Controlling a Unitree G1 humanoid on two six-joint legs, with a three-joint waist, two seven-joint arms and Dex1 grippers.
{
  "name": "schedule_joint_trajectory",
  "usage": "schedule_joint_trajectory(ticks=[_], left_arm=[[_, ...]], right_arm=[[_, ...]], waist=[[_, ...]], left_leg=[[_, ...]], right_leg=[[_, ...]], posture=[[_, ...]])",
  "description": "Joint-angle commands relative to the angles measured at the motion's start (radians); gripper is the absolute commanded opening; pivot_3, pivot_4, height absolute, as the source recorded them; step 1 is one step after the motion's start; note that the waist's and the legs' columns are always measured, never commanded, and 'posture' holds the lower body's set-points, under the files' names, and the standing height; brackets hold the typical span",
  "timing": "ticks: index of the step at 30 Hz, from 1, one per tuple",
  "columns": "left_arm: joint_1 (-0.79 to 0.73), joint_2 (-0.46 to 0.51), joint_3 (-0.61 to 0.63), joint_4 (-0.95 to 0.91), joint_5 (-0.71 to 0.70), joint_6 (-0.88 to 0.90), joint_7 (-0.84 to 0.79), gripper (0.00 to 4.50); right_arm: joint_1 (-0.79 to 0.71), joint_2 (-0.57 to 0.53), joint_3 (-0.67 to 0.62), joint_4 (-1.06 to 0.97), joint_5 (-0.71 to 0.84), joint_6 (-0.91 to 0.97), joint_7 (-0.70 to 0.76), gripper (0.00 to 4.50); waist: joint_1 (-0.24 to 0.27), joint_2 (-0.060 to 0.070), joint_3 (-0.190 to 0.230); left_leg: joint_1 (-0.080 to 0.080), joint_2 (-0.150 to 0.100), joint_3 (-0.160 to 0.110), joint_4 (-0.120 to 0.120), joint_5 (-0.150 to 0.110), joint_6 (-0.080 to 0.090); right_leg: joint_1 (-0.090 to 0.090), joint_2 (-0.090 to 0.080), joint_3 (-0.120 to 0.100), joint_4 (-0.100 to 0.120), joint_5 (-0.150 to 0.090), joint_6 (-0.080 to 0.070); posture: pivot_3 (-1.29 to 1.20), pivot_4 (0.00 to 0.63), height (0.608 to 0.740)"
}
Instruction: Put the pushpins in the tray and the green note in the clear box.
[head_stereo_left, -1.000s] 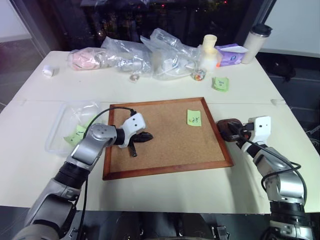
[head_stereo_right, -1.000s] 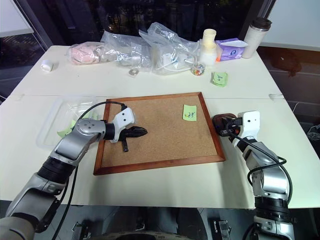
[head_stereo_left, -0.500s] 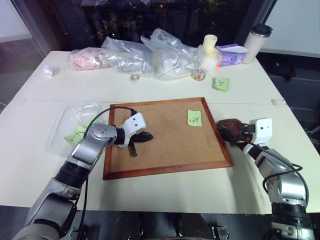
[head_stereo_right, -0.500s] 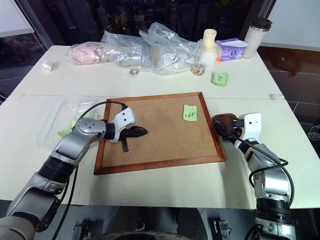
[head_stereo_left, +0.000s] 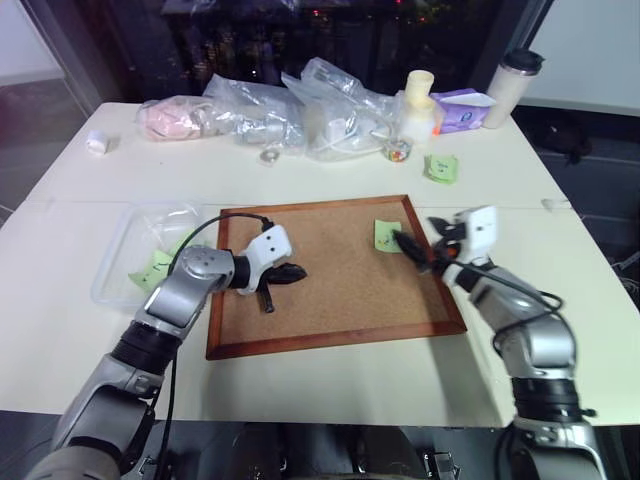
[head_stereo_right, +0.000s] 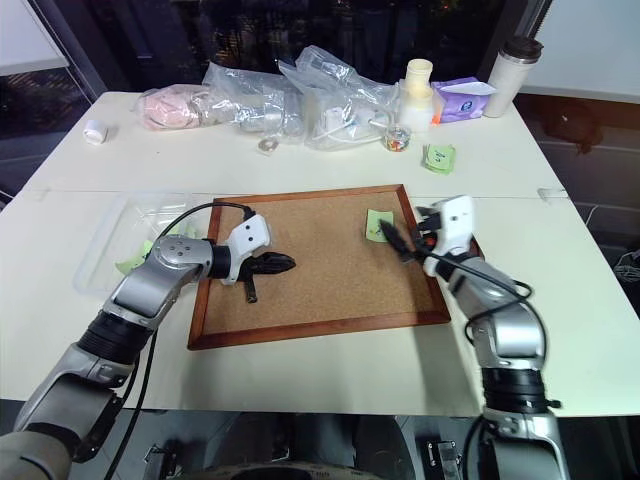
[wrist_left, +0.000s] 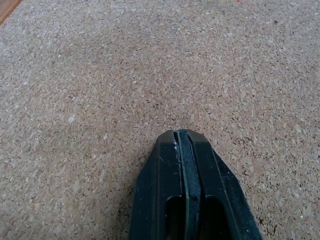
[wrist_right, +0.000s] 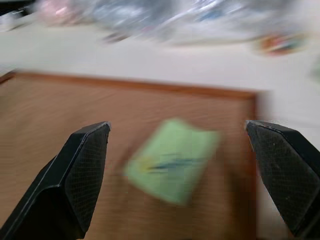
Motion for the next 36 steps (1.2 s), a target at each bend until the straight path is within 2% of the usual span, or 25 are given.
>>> schedule_joint_trajectory(ticks=[1,10,13,19,21,29,36], left_arm=[[0.036,0.014,-0.032,0.034,0.046,0.025,0.004,0.0],[0.054,0.021,-0.025,0.008,0.041,0.041,0.015,0.0],[0.055,0.021,-0.025,0.006,0.041,0.043,0.016,0.0],[0.055,0.02,-0.024,0.006,0.043,0.042,0.018,0.0],[0.054,0.019,-0.024,0.009,0.045,0.039,0.018,0.0],[0.045,0.015,-0.023,0.022,0.048,0.031,0.018,0.0],[0.039,0.013,-0.023,0.029,0.049,0.025,0.018,0.0]], right_arm=[[-0.043,0.022,0.024,0.062,-0.034,-0.07,0.017,4.44],[-0.089,0.055,0.051,0.228,-0.076,-0.153,0.044,4.44],[-0.075,0.051,0.073,0.277,-0.11,-0.182,0.06,3.68],[-0.047,0.063,0.094,0.341,-0.149,-0.219,0.072,0.75],[-0.04,0.063,0.1,0.352,-0.16,-0.23,0.072,0.04],[-0.042,0.065,0.088,0.36,-0.174,-0.256,0.05,0.04],[-0.05,0.048,0.033,0.179,-0.149,-0.273,-0.009,0.04]], waist=[[0.001,0.0,0.0],[-0.003,0.0,0.0],[-0.004,0.0,0.0],[-0.006,-0.003,-0.002],[-0.006,-0.004,-0.003],[-0.006,-0.005,-0.005],[-0.003,-0.004,-0.004]], left_leg=[[0.0,0.0,0.0,0.0,0.0,0.0],[0.001,0.0,0.0,0.0,0.0,0.0],[0.001,0.0,0.0,0.0,0.0,0.0],[0.005,0.001,0.0,-0.001,0.0,0.0],[0.005,0.001,0.0,-0.001,0.0,0.0],[0.007,0.001,0.0,-0.002,0.0,0.0],[0.006,0.001,0.0,-0.002,0.0,0.0]], right_leg=[[0.0,0.0,0.0,0.0,0.0,0.0],[0.0,0.0,0.0,0.0,0.0,0.0],[0.0,0.0,0.0,0.0,0.0,0.0],[0.004,0.0,0.0,0.0,0.0,0.0],[0.005,0.0,0.0,0.0,0.0,0.0],[0.006,0.0,0.0,-0.001,-0.001,-0.001],[0.005,0.0,0.0,0.0,-0.001,-0.001]], posture=[[0.0,0.15,0.737],[0.0,0.15,0.737],[0.0,0.15,0.737],[0.0,0.15,0.737],[0.0,0.15,0.737],[0.0,0.15,0.737],[0.0,0.15,0.737]])
